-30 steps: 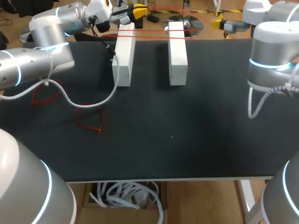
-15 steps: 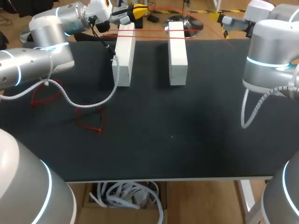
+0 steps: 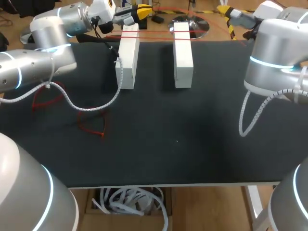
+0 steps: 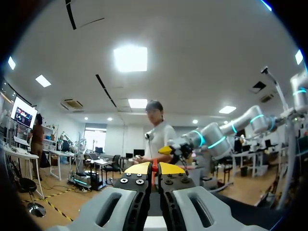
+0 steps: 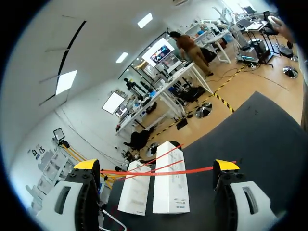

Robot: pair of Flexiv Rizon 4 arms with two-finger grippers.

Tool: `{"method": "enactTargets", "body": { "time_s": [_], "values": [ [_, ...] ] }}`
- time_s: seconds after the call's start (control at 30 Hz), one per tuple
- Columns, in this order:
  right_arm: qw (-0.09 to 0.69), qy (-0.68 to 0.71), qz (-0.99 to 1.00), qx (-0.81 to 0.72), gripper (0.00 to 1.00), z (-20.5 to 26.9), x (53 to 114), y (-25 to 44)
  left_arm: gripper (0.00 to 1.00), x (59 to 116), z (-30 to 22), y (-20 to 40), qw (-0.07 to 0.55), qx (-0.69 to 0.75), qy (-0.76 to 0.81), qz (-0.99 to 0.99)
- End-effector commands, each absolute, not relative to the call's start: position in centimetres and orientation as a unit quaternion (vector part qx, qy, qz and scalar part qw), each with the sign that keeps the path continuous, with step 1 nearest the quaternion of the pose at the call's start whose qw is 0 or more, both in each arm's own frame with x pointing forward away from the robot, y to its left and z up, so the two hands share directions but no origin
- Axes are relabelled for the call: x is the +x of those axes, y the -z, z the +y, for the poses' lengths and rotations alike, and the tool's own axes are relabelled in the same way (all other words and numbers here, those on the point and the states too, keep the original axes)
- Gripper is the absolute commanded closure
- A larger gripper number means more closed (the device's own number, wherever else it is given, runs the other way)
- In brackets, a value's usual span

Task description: Grab the tape and strap the tape.

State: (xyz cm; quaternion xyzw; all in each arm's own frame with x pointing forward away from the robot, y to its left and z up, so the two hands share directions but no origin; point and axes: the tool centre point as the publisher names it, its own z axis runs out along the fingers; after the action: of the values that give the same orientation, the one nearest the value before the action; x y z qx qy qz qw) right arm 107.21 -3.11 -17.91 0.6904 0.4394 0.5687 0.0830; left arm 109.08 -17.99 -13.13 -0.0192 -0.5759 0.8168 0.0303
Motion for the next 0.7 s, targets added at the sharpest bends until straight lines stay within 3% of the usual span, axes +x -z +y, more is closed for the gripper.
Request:
{"method": "enactTargets", "body": {
  "time_s": [0.03, 0.23, 0.53, 0.7],
  "values": [
    [0.085, -0.57, 0.437, 0.691, 0.0, -2.9, 107.2, 18.1, 1.0, 109.3, -18.0, 13.2, 0.032, -0.021, -0.817, -0.575],
    [0.085, -0.57, 0.437, 0.691, 0.0, -2.9, 107.2, 18.1, 1.0, 109.3, -18.0, 13.2, 0.032, -0.021, -0.817, -0.575],
    [-0.042, -0.583, 0.229, 0.778, 0.0, -1.8, 106.7, 18.7, 1.0, 109.3, -18.0, 13.2, 0.032, -0.021, -0.817, -0.575],
    [-0.072, -0.577, 0.123, 0.804, 0.0, -2.7, 106.4, 19.6, 1.0, 109.3, -18.0, 13.2, 0.032, -0.021, -0.817, -0.575]
  ]
}}
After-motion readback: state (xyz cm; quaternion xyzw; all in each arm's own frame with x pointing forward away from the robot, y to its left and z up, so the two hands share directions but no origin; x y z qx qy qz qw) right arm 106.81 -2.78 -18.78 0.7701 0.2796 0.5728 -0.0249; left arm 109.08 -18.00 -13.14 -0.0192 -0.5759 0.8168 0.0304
